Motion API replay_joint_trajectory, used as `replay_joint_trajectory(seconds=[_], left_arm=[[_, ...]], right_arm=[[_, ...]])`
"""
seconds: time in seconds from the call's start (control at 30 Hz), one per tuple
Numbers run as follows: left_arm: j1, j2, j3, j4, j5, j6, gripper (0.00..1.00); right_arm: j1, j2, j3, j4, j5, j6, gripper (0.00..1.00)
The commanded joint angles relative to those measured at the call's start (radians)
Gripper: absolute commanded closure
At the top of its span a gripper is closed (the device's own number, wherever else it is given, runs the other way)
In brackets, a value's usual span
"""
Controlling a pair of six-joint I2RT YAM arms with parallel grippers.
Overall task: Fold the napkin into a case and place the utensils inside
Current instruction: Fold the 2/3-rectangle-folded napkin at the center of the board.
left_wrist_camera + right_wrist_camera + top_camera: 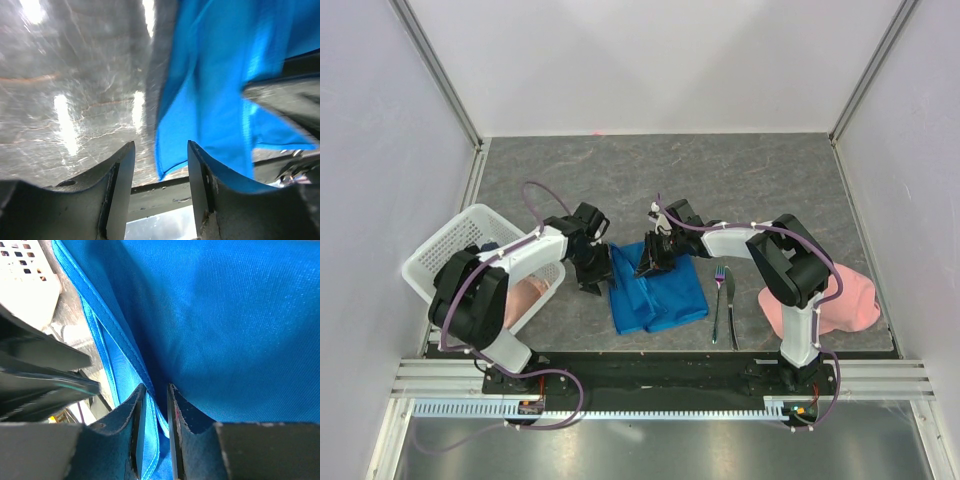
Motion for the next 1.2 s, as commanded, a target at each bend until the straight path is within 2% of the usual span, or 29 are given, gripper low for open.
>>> replay_joint_trajectory(seconds=[0.0,0.2,0.27,0.3,0.4,0.5,0.7,0.83,0.93,1.03,1.07,1.17], left_arm=[[-0.001,-0.044,-0.071,0.148,0.092,-0.011,0.46],[-0.002,0.018,-0.105,0.184,0.118,-0.019,0.49],[-0.002,0.027,-0.112,0.208,0.135,-0.021,0.55],[-0.004,0.032,-0.118,0.211,0.135,-0.024,0.64],[-0.005,0.038,-0.125,0.231,0.141,-0.028,0.78],[-0.004,0.042,-0.122,0.245,0.15,-0.025,0.86],[-0.004,0.016,-0.128,0.267,0.169,-0.019,0.92],[-0.004,0.025,-0.135,0.288,0.19,-0.022,0.95],[-0.004,0.009,-0.161,0.328,0.213,-0.051,0.98],[-0.004,-0.036,-0.2,0.357,0.2,-0.071,0.98],[-0.004,-0.05,-0.223,0.363,0.193,-0.076,0.98],[-0.002,-0.085,-0.252,0.377,0.161,-0.077,0.97]], right_arm=[[0.001,0.002,-0.003,0.026,-0.007,0.005,0.7],[0.002,-0.001,-0.004,0.024,-0.013,0.011,0.66],[0.002,-0.013,-0.004,0.023,-0.021,0.025,0.64],[0.002,-0.016,-0.003,0.024,-0.034,0.03,0.63],[0.002,-0.045,-0.001,0.023,-0.048,0.056,0.58],[-0.002,-0.071,-0.001,0.023,-0.07,0.08,0.54],[-0.024,-0.14,-0.014,-0.025,-0.081,0.062,0.44],[-0.051,-0.148,-0.041,-0.04,-0.099,0.048,0.44],[-0.06,-0.153,-0.044,-0.086,-0.059,0.005,0.44],[-0.067,-0.139,-0.053,-0.109,-0.028,0.001,0.54],[-0.068,-0.133,-0.058,-0.118,-0.022,-0.001,0.63],[-0.073,-0.122,-0.066,-0.135,0.019,-0.016,0.68]])
